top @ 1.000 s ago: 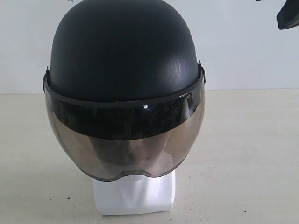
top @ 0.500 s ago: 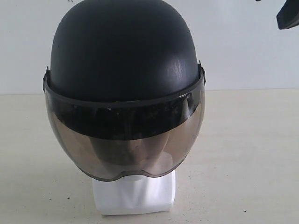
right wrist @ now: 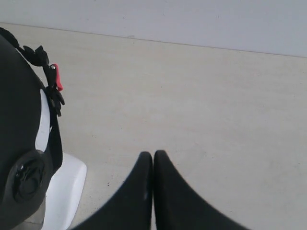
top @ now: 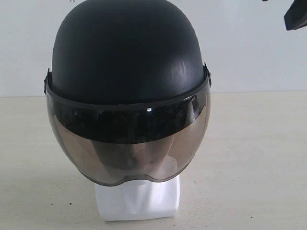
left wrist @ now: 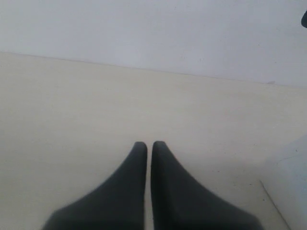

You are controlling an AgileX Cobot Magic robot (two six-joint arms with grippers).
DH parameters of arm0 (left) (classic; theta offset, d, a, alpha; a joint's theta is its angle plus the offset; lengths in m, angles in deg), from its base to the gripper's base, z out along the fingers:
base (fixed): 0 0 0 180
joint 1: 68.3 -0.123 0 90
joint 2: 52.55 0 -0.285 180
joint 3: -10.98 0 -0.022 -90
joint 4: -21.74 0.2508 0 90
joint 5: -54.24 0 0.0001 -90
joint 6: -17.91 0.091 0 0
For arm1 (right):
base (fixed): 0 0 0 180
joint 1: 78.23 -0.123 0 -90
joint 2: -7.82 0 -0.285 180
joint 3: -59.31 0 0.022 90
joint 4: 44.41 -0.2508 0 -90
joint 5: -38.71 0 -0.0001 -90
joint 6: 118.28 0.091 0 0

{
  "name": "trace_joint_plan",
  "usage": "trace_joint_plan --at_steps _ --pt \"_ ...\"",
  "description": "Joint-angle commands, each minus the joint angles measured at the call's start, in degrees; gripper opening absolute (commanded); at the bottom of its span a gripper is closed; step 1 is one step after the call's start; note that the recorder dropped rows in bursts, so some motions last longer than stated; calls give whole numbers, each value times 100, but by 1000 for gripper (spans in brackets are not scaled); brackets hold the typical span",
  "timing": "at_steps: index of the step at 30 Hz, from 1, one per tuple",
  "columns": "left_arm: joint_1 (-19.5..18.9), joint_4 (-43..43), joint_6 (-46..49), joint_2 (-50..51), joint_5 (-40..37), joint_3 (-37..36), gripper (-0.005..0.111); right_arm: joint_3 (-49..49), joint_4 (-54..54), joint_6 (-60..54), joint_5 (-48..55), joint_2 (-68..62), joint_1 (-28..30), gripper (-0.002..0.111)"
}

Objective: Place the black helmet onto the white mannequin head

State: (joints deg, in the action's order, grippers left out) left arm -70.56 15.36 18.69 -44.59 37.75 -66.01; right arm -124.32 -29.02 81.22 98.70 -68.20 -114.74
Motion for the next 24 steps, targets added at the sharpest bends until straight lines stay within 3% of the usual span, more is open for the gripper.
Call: trace_joint_plan --at_steps 1,20,22,24 --pt "32 -219 41 -17 -10 -23 4 15 30 -12 -65 39 1 0" --pt "20 -219 41 -17 -10 -23 4 15 81 -95 -128 39 1 0" --pt "20 -219 41 -17 -10 -23 4 126 231 -219 -612 212 224 0" --pt "20 -219 41 -17 -10 -23 4 568 -279 -403 -1738 534 678 0"
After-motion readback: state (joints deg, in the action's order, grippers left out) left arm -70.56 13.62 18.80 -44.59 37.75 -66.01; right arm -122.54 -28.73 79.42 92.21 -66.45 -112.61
